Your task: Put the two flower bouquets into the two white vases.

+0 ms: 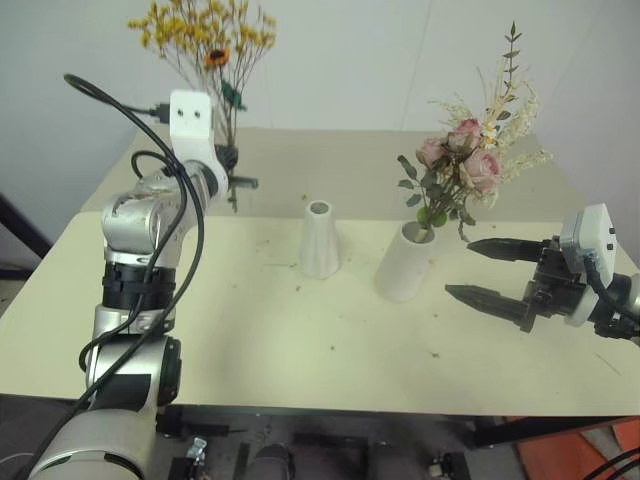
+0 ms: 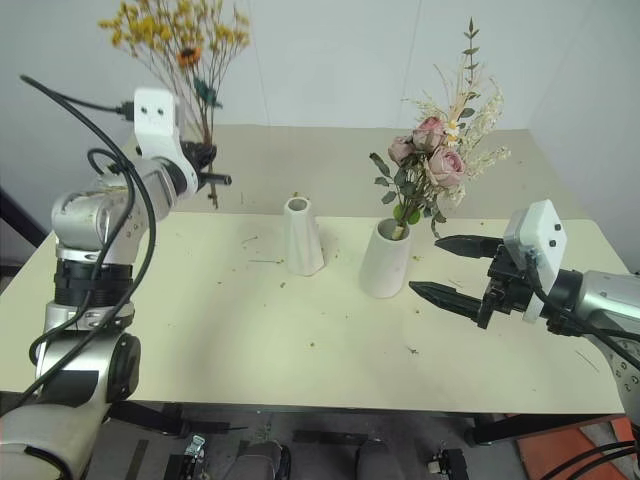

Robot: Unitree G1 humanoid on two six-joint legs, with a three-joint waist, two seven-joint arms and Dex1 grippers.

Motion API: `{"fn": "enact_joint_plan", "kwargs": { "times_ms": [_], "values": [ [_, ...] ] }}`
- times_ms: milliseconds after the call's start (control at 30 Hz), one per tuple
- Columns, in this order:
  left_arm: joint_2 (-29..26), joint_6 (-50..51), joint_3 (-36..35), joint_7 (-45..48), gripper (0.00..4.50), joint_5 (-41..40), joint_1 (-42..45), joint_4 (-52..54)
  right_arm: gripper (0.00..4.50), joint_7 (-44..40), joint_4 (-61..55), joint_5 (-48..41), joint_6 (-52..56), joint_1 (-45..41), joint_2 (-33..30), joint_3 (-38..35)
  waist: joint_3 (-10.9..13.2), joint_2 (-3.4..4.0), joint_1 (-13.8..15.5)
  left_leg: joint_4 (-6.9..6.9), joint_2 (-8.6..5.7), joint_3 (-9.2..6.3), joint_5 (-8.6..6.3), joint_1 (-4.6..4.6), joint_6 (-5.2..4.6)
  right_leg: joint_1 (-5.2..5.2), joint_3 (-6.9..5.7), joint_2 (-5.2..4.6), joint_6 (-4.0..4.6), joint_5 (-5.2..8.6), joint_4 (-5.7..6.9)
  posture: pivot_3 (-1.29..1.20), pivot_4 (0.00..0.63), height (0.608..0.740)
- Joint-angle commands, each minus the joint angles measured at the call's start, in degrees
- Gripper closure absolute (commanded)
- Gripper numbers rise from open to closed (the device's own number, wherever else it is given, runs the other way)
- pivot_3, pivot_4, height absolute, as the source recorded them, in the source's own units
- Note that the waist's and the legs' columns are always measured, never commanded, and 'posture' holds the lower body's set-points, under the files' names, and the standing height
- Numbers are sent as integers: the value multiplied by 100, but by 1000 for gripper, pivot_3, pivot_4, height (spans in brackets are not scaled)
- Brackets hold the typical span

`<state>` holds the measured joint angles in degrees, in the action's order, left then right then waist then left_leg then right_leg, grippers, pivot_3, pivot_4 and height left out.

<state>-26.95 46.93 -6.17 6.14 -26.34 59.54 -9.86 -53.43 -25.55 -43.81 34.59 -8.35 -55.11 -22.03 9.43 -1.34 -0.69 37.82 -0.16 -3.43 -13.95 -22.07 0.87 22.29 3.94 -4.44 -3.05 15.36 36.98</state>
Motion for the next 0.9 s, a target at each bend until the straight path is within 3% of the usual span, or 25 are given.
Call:
{"fn": "enact_joint_plan", "kwargs": {
  "times_ms": [33, 900],
  "values": [
    [38, -477, -308, 607, 4485, -187, 320, -6, 0, 59, -167, -36, -22, -44, 13, -106, 0, 0, -3, 0, 0, 0, 0, 0, 0, 0, 0, 0, 0, 0, -1, 0, 150, 740],
    [681, -1505, -266, 2841, 4485, -184, 1020, -1198, 0, 881, -545, -75, -51, -216, 361, -180, 1, -1, -16, 1, 1, 1, 0, 2, -1, -1, 0, 3, -1, 0, 1, 0, 150, 740]
  ]
}}
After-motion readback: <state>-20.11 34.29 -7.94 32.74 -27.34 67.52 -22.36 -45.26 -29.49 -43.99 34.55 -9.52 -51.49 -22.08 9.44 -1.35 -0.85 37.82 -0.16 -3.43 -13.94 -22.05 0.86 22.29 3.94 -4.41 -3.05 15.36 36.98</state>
